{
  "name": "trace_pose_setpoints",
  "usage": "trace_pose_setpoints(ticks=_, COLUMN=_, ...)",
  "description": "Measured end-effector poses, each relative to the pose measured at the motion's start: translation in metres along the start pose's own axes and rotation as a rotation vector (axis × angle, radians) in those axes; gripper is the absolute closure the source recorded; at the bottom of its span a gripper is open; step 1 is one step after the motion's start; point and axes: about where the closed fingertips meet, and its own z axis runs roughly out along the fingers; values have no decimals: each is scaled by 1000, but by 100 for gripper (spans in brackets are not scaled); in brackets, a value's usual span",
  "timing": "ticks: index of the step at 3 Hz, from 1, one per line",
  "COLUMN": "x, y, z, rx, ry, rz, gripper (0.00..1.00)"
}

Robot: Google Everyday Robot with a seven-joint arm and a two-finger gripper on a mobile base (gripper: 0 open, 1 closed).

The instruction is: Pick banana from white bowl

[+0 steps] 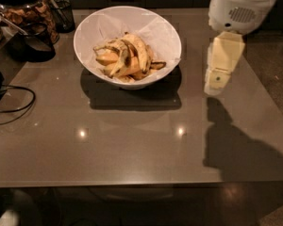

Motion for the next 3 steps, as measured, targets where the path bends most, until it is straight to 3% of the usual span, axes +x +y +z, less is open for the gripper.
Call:
trace_pose_setpoints(ticks=1, x=-13, y=-5, z=0, rx=21, ry=-21, rz=-16, gripper=0)
trace_pose_setpoints(ticks=2, x=-30, y=-18, z=-1, rx=25, ry=-73, rz=48, gripper=0)
trace_pose_setpoints(ticks=3, x=-51, y=-39, z=-5, rx=22, ry=-104, rz=164, gripper=0)
